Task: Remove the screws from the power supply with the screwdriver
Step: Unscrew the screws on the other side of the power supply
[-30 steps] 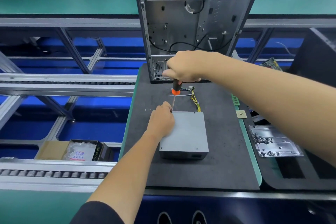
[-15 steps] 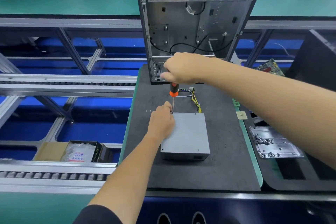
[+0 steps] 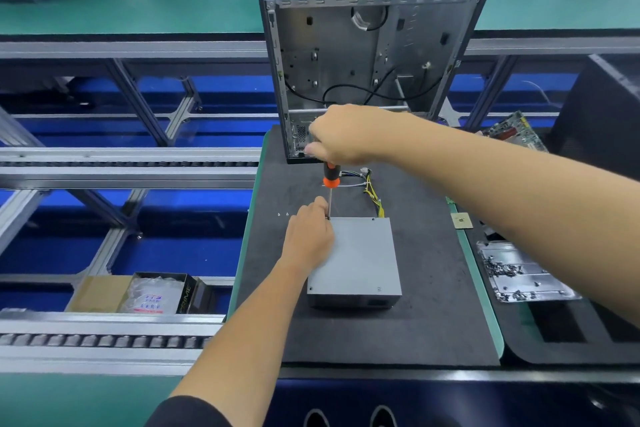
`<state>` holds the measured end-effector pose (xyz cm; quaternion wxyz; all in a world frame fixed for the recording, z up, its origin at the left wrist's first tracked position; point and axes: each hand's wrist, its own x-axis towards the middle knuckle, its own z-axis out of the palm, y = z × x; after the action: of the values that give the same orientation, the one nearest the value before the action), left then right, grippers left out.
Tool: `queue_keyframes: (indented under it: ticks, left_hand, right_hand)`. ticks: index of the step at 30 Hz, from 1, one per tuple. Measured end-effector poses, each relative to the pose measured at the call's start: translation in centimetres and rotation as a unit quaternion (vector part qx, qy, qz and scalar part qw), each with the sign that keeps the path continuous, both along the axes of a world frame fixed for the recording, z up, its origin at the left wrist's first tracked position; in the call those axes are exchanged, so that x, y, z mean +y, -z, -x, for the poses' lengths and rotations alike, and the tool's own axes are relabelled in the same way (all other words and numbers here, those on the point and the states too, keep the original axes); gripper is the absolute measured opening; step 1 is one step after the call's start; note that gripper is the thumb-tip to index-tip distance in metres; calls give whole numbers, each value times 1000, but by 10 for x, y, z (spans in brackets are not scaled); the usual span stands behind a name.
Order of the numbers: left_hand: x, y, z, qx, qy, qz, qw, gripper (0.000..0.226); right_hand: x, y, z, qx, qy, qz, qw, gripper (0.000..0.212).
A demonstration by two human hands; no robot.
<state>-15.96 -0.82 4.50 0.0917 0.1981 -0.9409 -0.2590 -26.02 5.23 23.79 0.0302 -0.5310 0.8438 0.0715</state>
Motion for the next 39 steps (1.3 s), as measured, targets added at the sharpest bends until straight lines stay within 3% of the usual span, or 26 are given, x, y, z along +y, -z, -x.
queue_keyframes:
  ticks: [2,4,6,9,11,14,17,20,22,24,25,27,29,31,34,35,37,39]
  left_hand:
    - [1,-1,-1,1,1,2,1000,13]
    - [1,-2,-1,2,4,3,1000,12]
    - [2,-3,-1,0,3,3,1000,12]
    - [1,-3,-1,-4,2,3,1000,13]
    - [1,-2,-1,-3,5,2,1000,12]
    - [1,-3,-1,-1,4,-1,1000,13]
    - [1,-4,-1,-4,8,3,1000,13]
    - [1,-3,-1,-6,5,3,1000,13]
    - [1,-3,-1,-8,4,2,1000,13]
    - [1,-3,0,-8,6,-1,1000,13]
    - [1,-3,0,-8,6,-1,1000,13]
    - [1,-3,-1,-10,8,2,1000,13]
    - [1,-4,0,-13,7,4,1000,12]
    - [1,-4,1,-20,7,5,1000,13]
    - [1,-3,1,-22,2,-2,1000,13]
    - [0,-2,1,-19,2,-7,1000,13]
    - [0,-2,1,-18,7,-11,1000,12]
    - [0,-3,0,-23,10,-14,1000,11]
  right_hand:
    - [3,-4,0,-126,-36,8,991,8]
    - [7,-10,-1,-229,-43,10,972,20]
    - [8,-10,-2,-205,-39,14,978,14]
    - [5,-4,0,-32,11,-7,999,44]
    - [3,-1,2,20,11,0,1000,44]
    - [3,-3,6,-98,-42,7,994,12]
    - [6,-10,3,-216,-48,20,975,24]
    - [5,-5,1,-173,-24,31,984,10]
    - [4,-2,2,-66,15,26,997,34]
    - [2,1,5,1,18,26,999,36]
    - [2,2,6,-24,3,27,999,27]
    - [5,0,7,-164,-20,38,986,13]
    - [8,-6,3,-267,-20,49,962,25]
    - [7,-3,0,-243,-7,54,968,14]
    - [1,0,2,-79,37,31,996,39]
    - [0,3,3,-68,29,29,997,36]
    - [1,1,5,-143,4,32,989,13]
    - [6,-5,3,-230,-12,29,973,21]
